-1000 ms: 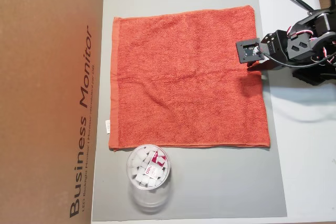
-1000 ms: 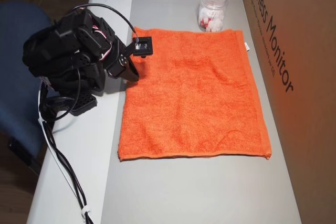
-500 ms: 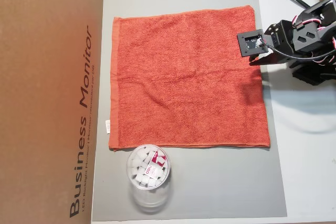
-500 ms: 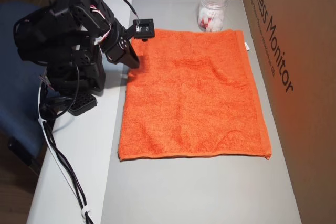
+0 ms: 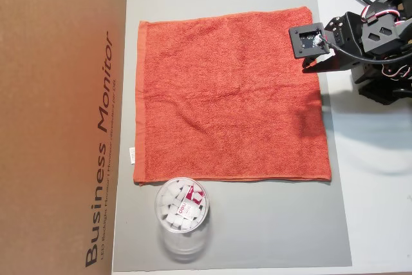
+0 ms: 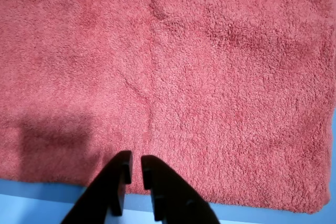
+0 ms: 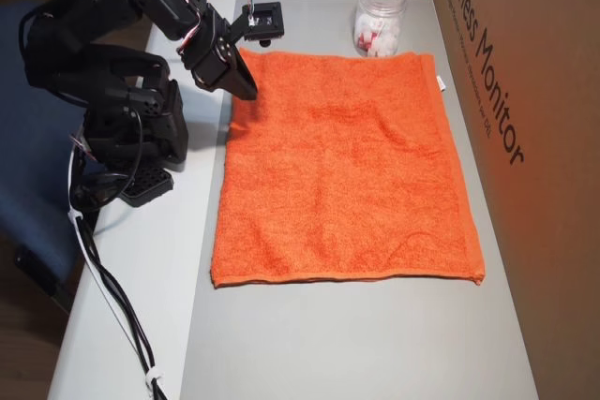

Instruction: Fold the blanket.

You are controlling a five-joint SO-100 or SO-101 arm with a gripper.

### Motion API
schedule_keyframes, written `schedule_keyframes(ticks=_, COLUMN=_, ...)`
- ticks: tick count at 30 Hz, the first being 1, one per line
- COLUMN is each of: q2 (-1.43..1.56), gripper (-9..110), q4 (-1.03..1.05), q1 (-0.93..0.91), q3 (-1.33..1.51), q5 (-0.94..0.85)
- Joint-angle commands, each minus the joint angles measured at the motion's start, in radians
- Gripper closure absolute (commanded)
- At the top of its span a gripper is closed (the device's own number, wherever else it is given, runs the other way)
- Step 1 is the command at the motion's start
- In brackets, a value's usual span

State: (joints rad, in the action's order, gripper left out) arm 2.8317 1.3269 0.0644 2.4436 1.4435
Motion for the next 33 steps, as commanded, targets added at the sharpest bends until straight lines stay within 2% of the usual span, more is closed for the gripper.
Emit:
schedule_keyframes(ticks=1, q2=-0.035, gripper=102, q4=0.003, q1=0.011, q3=-0.067, q5=0.008)
schedule_keyframes(ticks=14, q2=-0.104, gripper=101, q4=0.002, q1=0.118, q3=-0.176, q5=0.008)
schedule_keyframes(ticks=33, q2=-0.107, gripper=102, q4=-0.005, q1=0.100, q3=-0.341, q5=0.008)
